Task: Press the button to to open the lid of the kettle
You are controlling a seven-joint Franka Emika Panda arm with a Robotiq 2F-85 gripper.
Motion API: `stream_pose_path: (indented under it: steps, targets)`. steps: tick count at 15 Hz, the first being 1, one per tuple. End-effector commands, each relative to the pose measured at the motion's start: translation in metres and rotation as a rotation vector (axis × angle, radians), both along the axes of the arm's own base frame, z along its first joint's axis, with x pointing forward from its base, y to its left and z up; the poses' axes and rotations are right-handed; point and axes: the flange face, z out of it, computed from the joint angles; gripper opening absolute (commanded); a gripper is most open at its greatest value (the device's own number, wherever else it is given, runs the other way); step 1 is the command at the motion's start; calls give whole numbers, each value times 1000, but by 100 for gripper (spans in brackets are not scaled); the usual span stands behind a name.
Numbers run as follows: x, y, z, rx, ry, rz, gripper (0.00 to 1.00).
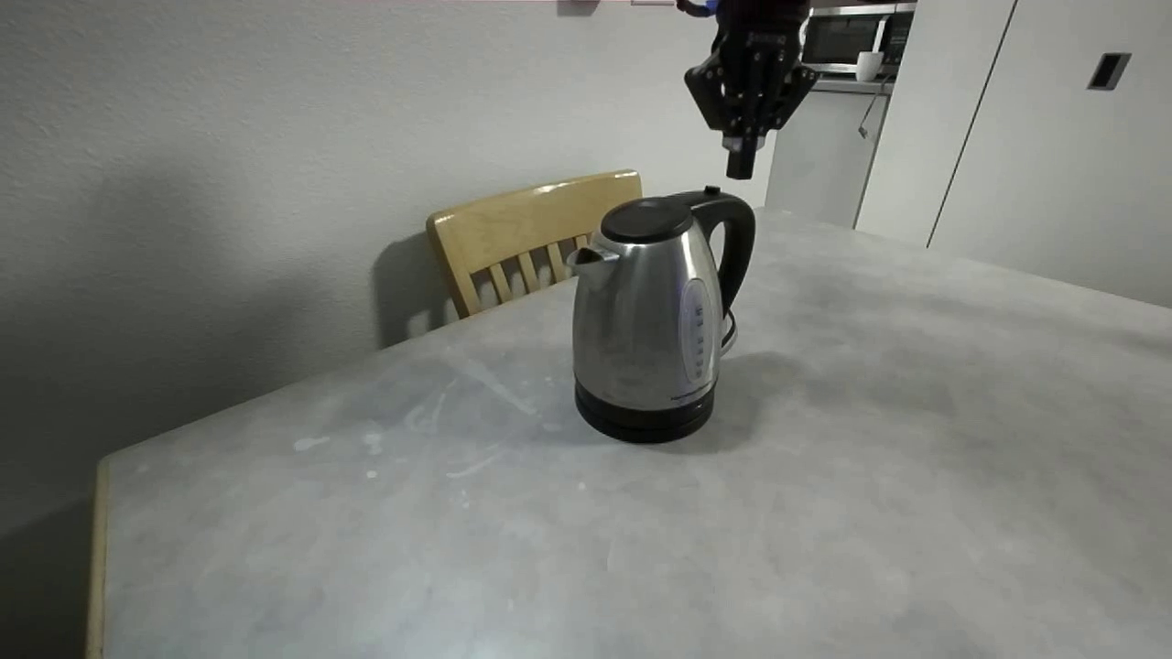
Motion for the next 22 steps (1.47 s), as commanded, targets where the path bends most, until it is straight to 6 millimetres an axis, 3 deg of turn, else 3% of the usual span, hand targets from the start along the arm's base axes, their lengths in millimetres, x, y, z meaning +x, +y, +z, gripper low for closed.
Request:
stream_pose_path:
  steps: [1,13,18,22]
  targets:
    - [11,8,-4,-15,16,54,0]
    - [24,6,16,-64,-21,91,0]
    - [28,6,9,-60,7,99,0]
    - [31,7,-10,-55,48,102,0]
